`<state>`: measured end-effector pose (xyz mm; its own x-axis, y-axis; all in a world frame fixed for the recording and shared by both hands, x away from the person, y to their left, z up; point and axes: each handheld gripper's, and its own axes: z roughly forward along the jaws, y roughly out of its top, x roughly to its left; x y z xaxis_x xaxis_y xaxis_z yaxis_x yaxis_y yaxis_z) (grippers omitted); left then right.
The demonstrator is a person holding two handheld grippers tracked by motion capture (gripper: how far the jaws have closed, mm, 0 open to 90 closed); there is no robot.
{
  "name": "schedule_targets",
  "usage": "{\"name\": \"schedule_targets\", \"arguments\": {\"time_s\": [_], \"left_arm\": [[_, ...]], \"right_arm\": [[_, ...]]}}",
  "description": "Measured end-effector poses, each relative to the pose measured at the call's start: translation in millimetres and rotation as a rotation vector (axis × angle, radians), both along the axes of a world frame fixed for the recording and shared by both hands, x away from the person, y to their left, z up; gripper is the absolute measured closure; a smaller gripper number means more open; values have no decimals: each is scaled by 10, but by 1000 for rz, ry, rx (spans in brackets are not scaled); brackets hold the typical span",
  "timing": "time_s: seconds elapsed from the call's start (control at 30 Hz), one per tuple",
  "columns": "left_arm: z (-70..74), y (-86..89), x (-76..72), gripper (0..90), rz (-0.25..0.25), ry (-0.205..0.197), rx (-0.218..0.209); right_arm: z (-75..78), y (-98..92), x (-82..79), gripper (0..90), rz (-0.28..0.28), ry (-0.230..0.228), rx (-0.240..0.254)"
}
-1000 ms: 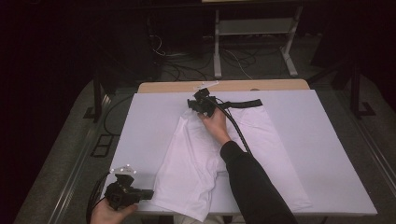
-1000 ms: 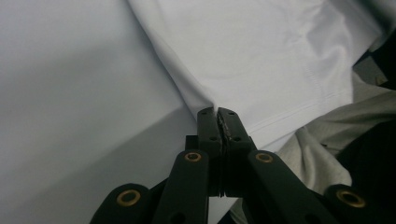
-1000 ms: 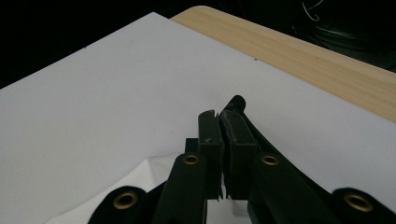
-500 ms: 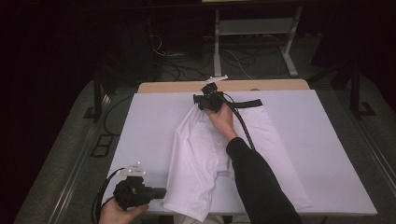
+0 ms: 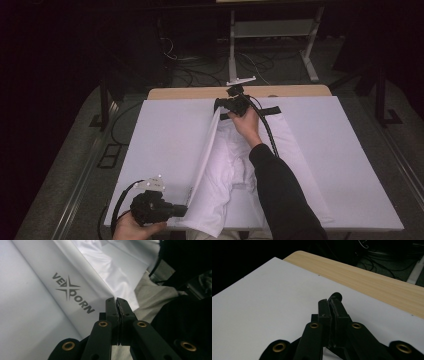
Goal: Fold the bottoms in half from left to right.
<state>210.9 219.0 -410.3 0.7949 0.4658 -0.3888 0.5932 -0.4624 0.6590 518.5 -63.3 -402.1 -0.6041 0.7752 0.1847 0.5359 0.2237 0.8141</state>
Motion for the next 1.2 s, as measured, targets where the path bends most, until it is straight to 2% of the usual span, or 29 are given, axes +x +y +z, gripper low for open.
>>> {"name": "schedule_targets", "arguments": {"time_s": [0.27,0.67,0.77,0.83,1.03,1.2], "left_arm": [[145,-140,-48,874,-45,-25,-52],[258,-387,-31,874,-115,-46,-96],[260,-507,0,874,-148,-58,-127],[255,-591,19,874,-168,-58,-133],[245,-889,29,874,-237,-59,-128],[218,-1050,25,873,-260,-56,-130]], "right_arm": [[23,-175,20,860,-22,12,24],[95,-341,0,860,-26,5,5],[79,-365,-14,860,-26,3,0],[58,-390,-23,860,-29,5,0],[52,-488,-48,860,-36,8,-7],[70,-575,-55,860,-36,7,-15]]}}
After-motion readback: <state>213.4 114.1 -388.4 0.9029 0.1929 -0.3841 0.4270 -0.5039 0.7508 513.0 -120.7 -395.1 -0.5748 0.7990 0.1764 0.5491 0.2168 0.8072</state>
